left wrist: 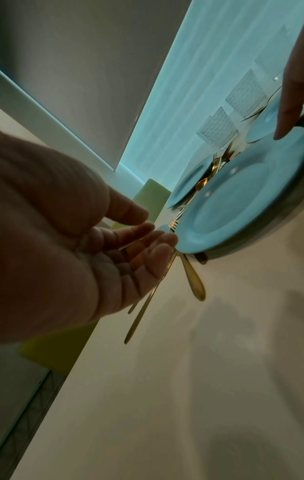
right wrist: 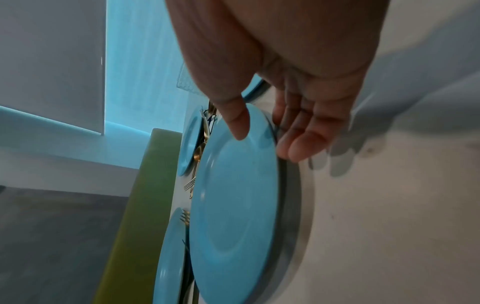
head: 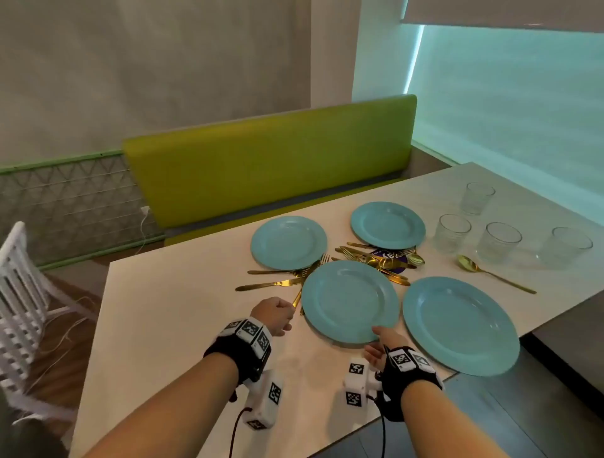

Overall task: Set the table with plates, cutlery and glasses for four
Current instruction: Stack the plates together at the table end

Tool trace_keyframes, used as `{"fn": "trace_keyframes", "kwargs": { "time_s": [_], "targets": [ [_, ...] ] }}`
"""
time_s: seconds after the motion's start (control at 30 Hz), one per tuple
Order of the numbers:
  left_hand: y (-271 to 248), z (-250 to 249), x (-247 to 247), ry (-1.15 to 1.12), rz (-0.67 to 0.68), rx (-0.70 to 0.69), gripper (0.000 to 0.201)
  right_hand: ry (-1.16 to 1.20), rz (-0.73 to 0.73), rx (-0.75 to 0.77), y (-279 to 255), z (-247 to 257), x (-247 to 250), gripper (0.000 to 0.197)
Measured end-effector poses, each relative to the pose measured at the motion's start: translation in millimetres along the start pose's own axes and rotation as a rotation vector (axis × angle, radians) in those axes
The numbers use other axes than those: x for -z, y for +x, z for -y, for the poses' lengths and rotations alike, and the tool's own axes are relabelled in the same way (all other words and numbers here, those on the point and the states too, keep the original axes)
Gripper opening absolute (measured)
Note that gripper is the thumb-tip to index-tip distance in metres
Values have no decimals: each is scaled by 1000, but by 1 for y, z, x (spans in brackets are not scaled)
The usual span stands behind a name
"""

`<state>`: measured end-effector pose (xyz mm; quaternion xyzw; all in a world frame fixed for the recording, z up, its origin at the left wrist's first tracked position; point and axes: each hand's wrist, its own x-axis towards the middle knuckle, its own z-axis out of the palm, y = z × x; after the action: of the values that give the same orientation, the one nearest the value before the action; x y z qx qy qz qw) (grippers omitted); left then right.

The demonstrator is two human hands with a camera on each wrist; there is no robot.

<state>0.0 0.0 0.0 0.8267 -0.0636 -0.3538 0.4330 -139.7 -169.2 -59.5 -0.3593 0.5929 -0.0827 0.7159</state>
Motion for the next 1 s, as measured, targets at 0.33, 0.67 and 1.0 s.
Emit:
{"fn": "trace_keyframes", "kwargs": {
  "time_s": [0.33, 0.67, 1.0],
  "targets": [
    [3, 0, 2, -38, -18, -19, 7, -47, 2, 100, -23, 9, -5, 11],
    [6, -19, -31, -113, -22, 19, 28, -103, 14, 233, -58, 43, 33, 25],
    [112, -17, -104, -285, -18, 68, 64, -162, 90, 234, -46, 83, 86, 23]
  ]
}}
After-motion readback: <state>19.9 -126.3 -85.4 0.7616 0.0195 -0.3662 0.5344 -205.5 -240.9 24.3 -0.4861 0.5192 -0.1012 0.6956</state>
